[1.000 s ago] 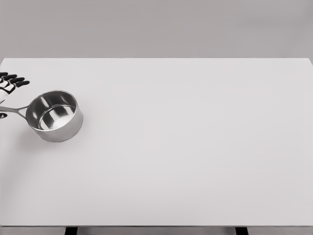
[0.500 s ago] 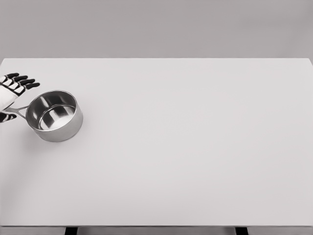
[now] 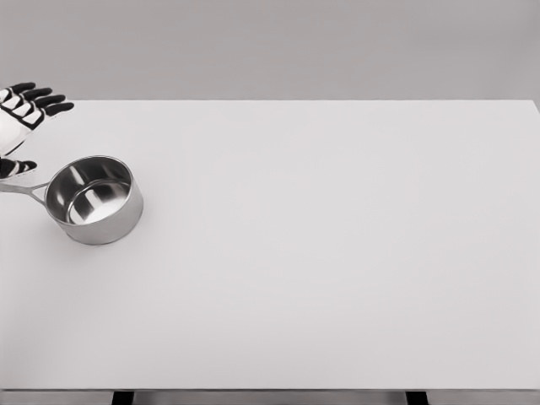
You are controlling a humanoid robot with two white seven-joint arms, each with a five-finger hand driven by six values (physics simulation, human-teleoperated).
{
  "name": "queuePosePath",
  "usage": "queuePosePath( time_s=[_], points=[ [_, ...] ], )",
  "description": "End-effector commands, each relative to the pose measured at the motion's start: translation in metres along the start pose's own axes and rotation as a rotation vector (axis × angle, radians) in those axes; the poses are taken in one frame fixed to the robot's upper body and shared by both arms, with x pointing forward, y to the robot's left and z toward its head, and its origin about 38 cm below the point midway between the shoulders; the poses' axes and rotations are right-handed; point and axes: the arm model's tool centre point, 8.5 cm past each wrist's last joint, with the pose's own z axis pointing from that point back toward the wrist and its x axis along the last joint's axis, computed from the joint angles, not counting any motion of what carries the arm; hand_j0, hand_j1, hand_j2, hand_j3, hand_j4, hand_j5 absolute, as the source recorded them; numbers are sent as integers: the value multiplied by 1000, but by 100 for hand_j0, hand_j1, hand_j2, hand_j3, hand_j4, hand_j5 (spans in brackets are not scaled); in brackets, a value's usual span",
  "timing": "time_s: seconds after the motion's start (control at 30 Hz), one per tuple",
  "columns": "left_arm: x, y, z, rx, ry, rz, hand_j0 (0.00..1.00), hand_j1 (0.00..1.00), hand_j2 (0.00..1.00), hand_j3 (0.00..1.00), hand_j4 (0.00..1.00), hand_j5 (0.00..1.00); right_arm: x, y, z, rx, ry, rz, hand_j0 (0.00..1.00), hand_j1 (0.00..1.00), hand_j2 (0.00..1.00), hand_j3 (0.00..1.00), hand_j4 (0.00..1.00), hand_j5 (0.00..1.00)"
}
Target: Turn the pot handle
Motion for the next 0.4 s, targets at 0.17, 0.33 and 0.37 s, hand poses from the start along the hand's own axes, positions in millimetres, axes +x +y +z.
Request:
queuePosePath(
  time_s=[0.17,0.33,0.37],
  points=[
    [13,-21,-24,-28,0,67,100,100,100,100,100,100,0,0,0,0,0,-1,100,100,100,100,100,100],
    [13,-21,-25,-29,-1,67,100,100,100,100,100,100,0,0,0,0,0,-1,100,100,100,100,100,100],
    [12,-20,-25,-28,0,65,100,100,100,100,100,100,0,0,0,0,0,-1,100,100,100,100,100,100]
  ],
)
